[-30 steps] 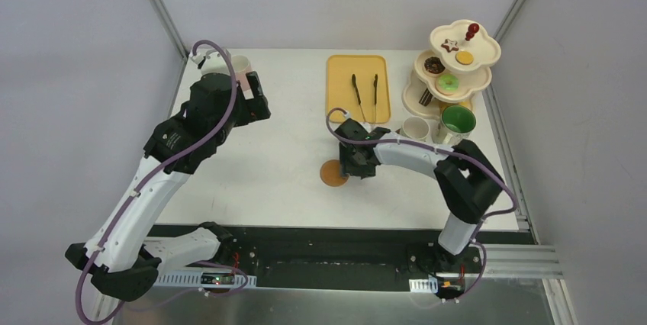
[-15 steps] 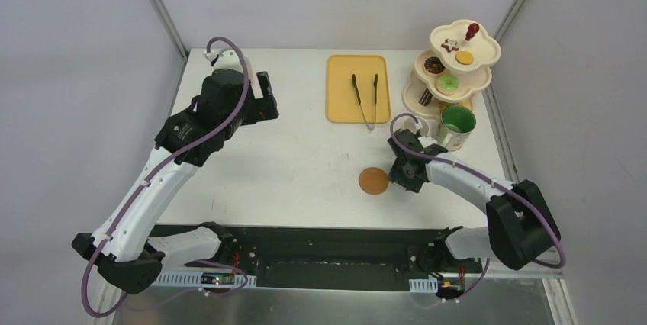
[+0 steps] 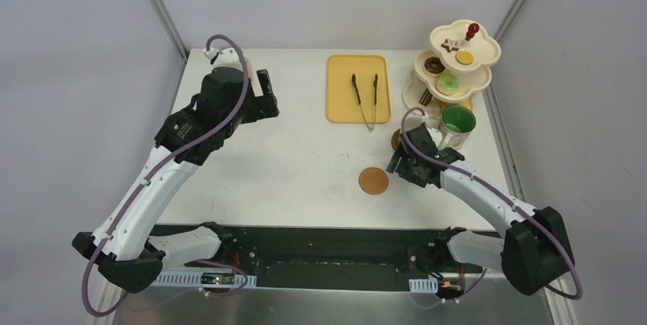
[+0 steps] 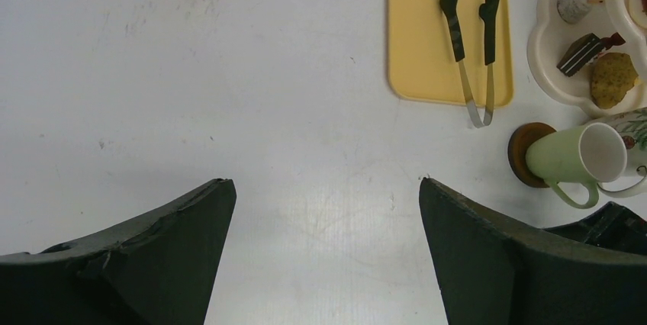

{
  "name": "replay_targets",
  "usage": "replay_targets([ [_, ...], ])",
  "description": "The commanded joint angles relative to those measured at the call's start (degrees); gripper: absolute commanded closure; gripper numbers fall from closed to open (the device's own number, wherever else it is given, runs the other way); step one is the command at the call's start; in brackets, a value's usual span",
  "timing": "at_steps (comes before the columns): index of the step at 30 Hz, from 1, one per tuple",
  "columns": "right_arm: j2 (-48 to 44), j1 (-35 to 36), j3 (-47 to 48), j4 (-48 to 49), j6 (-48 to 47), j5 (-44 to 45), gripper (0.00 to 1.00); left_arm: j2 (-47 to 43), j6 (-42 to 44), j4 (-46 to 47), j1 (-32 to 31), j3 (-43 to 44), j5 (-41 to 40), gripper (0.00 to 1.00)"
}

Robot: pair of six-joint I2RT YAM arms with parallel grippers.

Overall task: Serve the afternoon tea
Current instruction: Move the coaster to the center of the board.

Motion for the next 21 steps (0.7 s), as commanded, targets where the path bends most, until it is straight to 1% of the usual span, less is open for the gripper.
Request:
replay_targets([
  [1, 2.39, 5.78, 6.45, 2.7, -7.75, -0.61, 0.28, -0.36, 0.83, 1.07, 0.03, 2.57, -0.08, 0.05],
  [3, 7.57, 7.54, 9.0, -0.04, -7.62, 1.28, 0.27, -0.53, 0.71, 1.23, 0.03, 2.37, -0.09, 0.05],
  [4, 9.6, 8.23, 10.02, -0.87, -7.33, 2.45, 0.28, -0.49, 0.71, 1.15, 0.03, 2.55, -0.1, 0.05],
  [7, 13.55, 9.24, 11.63, -2.29, -5.06, 6.01, 0.38, -0.5, 0.84, 0.88, 0.03, 2.96, -0.4, 0.05],
  [14, 17.46, 9.32, 11.22, -1.84, -2.1, 5.81, 0.49, -0.23, 0.88, 0.65, 0.03, 3.55, -0.04, 0.05],
  [21, 17.37, 9.38, 8.52, -2.66, -2.32, 6.64, 0.5, 0.43, 1.15, 0.67, 0.03, 4.31, 0.47, 0.05],
])
